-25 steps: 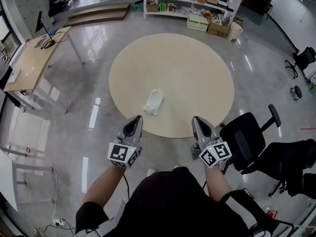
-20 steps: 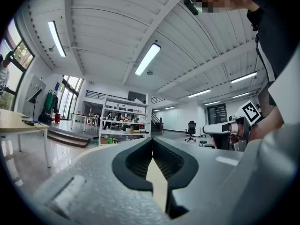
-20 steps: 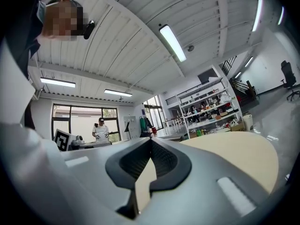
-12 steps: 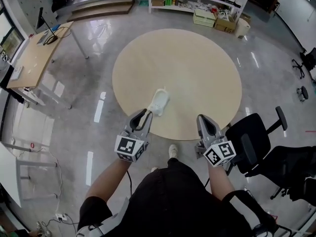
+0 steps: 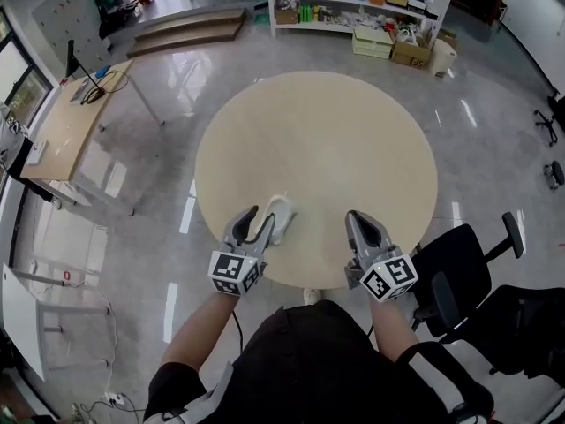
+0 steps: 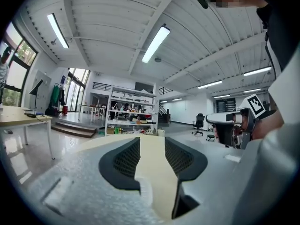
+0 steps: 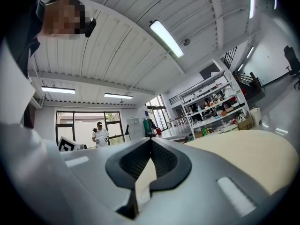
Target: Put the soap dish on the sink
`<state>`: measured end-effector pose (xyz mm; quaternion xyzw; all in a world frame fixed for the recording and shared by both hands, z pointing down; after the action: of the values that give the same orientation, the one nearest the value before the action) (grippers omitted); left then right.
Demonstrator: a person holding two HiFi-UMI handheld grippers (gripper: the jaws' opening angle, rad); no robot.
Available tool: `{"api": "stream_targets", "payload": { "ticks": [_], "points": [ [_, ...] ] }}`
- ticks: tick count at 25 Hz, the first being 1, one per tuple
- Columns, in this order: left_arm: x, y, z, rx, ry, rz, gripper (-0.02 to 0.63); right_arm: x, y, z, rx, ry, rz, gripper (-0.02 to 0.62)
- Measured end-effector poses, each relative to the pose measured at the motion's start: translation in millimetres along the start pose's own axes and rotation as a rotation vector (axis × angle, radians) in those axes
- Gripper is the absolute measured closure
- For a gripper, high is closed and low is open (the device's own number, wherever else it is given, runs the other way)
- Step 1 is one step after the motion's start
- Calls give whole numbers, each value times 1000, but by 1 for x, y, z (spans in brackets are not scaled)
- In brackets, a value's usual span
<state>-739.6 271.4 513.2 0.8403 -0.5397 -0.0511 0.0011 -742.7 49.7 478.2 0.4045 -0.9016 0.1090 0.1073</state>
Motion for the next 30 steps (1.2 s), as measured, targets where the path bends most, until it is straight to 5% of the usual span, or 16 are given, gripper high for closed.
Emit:
{"api": "stream_targets", "payload": {
  "ticks": [10,13,23,30],
  "points": [
    [-10,43,-57,-246,-10,16,343,38,16,-10,-78,28,27,589],
    [-10,47,-69,-284,63,9,339,42,17,-16,-94,39,17,589],
    [-13,61,-141,-547,21,-29,185,49,6,-38,-153,86,-66,589],
    [-11,62,-180,-635,64,-49,145,63,-16,-67,-210,128,-172,589]
  ]
}}
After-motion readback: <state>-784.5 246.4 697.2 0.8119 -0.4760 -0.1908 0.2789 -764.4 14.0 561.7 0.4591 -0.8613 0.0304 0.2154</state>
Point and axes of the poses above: the fingertips, and each gripper's own axes: y forward along the fingers, x to its right, z out of its top, the point moved 2 cm from there along -y, backward along the fingers, and after that the axes turned 2 degrees about x, right-handed, at the moved point
